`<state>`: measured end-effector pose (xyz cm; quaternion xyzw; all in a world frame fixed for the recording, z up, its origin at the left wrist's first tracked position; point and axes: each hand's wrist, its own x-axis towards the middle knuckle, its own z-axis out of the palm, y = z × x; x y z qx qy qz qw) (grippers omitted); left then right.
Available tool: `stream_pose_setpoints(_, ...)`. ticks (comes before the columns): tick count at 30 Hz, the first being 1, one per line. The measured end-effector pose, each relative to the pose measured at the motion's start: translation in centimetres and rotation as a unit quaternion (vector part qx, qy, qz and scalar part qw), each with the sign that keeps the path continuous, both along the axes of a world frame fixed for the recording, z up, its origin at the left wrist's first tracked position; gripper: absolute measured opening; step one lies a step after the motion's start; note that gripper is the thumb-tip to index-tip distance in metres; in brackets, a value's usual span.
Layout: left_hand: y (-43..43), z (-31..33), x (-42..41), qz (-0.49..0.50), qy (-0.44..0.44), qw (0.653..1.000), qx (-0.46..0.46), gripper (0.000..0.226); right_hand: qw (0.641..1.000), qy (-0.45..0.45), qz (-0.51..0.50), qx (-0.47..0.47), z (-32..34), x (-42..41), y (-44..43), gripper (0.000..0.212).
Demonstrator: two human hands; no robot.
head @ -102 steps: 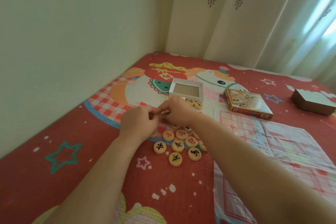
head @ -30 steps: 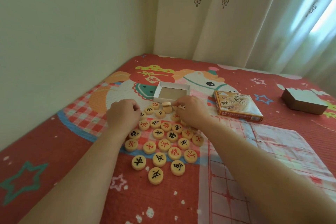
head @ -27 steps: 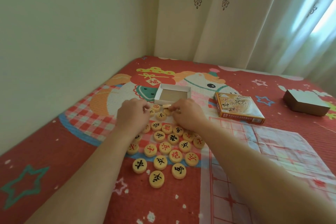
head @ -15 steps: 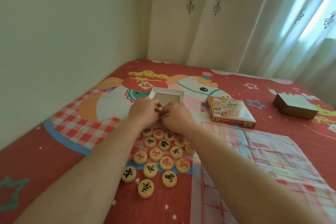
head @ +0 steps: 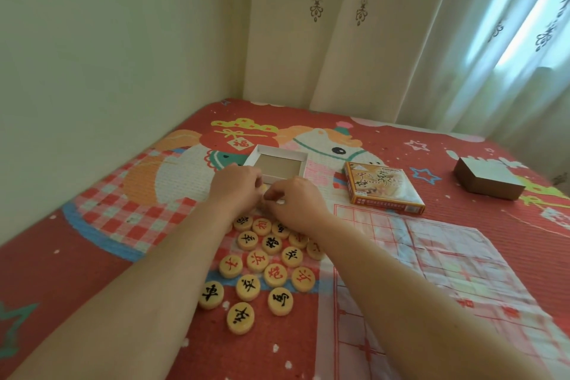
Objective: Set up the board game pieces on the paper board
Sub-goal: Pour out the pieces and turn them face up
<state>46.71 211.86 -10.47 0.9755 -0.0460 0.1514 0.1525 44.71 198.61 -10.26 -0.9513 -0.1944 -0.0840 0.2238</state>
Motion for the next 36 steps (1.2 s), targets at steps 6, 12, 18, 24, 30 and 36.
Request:
stream_pose_setpoints(6, 1.2, -0.3, -0.7, -0.002, -0.029, 0.998, -0.061, 0.027, 0.997, 0.022, -0.045, 0.054, -0.2, -0.1, -0.5, 0.02)
stream_pose_setpoints(12, 2.1, -0.8, -0.5, 0.055, -0.018, 0.995, -0.082, 0.017, 0.996, 0.024, -0.069, 0.054, -0.1, -0.1, -0.4, 0.015)
stream_pose_setpoints(18, 2.4, -0.5, -1.2, 0.041, -0.02, 0.995, -0.086, 0.018, 0.985, 0.067, -0.077, 0.137, 1.2, 0.0, -3.4, 0.017)
stream_pose_setpoints(24, 4.2, -0.8, -5.6, -0.009, -0.033, 0.995, -0.089, 0.019, 0.993, 0.114, 0.006, 0.033, 1.5, -2.4, -5.9, 0.022)
stream_pose_setpoints(30, 6.2, -0.3, -11.3, 0.023, -0.089, 0.992, -0.088, 0.017, 0.999, 0.025, 0.022, -0.009, 1.2, -5.6, -6.5, 0.02)
stream_pose_setpoints(36, 5.7, -1.3, -18.3, -0.079, -0.006, 0.993, -0.085, 0.048, 0.995, 0.05, 0.071, -0.052, 1.1, -8.4, -6.6, 0.015)
